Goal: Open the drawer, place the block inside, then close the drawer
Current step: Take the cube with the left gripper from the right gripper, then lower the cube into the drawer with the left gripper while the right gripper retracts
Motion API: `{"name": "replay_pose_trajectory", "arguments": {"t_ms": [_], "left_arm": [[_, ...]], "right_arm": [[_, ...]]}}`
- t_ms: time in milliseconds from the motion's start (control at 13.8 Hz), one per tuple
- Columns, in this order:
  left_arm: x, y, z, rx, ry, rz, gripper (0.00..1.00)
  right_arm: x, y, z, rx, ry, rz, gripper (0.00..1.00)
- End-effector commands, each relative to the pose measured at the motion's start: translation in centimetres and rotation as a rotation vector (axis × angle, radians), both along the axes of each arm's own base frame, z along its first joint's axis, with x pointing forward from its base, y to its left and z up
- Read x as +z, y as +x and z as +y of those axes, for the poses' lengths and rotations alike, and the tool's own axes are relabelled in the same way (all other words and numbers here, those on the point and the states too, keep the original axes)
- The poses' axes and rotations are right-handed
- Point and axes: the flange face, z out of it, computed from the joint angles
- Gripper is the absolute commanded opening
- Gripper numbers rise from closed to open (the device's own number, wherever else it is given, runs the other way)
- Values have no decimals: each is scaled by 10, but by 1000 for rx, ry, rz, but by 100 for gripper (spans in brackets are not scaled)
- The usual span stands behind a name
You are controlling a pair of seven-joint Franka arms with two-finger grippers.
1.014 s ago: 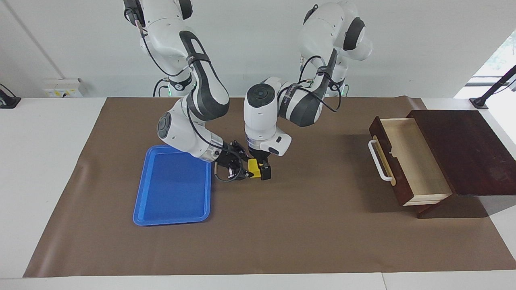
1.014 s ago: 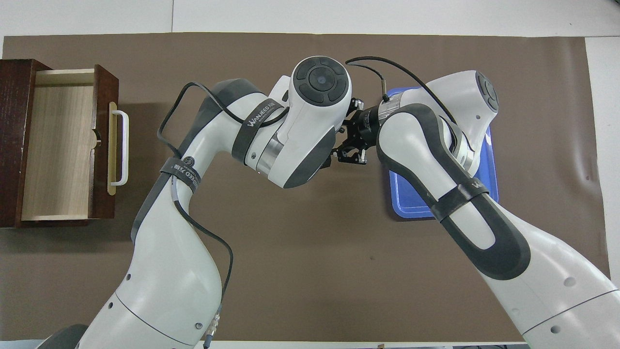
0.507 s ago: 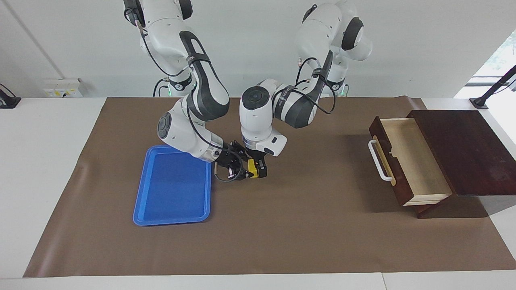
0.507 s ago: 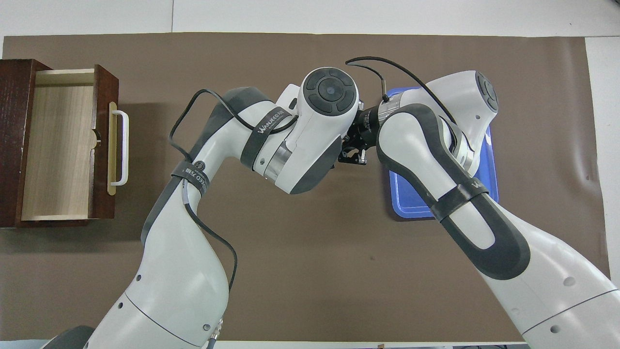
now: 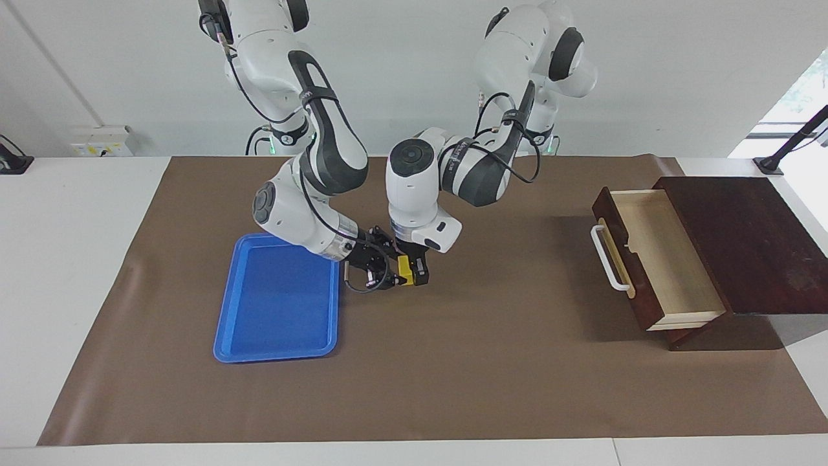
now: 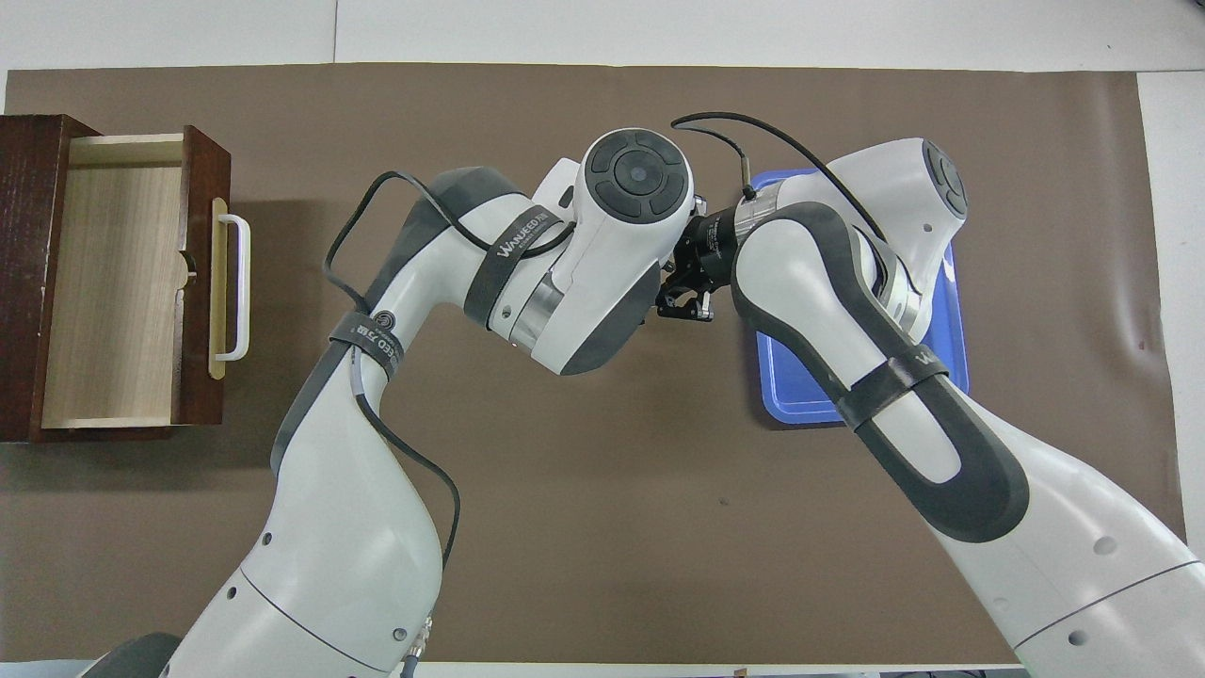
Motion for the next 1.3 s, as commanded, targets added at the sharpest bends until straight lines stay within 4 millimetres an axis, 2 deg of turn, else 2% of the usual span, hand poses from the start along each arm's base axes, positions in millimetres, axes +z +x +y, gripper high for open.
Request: {"name": "replay_pose_trajectory", "arguments": {"t_ms": [0, 72, 217, 362, 434, 507, 652, 869, 941, 1158, 1231], "left_arm": [[2, -4, 4, 6, 0, 4, 0], [2, -4, 4, 6, -1, 3, 0], [2, -5, 3, 5, -2, 4, 0], [9, -4, 6, 9, -7, 4, 0], [20, -2, 12, 14, -15, -3, 0], [32, 5, 27, 22, -15, -3, 0], [70, 20, 74, 30, -35, 9, 0], [118, 31, 146, -4, -48, 57, 0], [128, 31, 168, -45, -35, 92, 0], [150, 45, 255, -116, -27, 142, 0], [152, 55, 292, -96, -32, 144, 0]], "right_arm": [[2, 5, -1, -44, 13, 13, 20], [3, 6, -4, -51, 14, 16, 63], [4, 10, -13, -77, 15, 26, 83], [10, 12, -16, -90, 16, 23, 87], [10, 12, -18, -92, 15, 23, 88], [13, 13, -21, -96, 15, 20, 90], [24, 17, -36, -100, 8, 5, 91], [62, 13, -63, -29, -80, -58, 97], [77, 10, -75, 5, -122, -79, 98], [113, -4, -102, 227, -266, -189, 100], [124, -9, -115, 311, -312, -224, 100]]}}
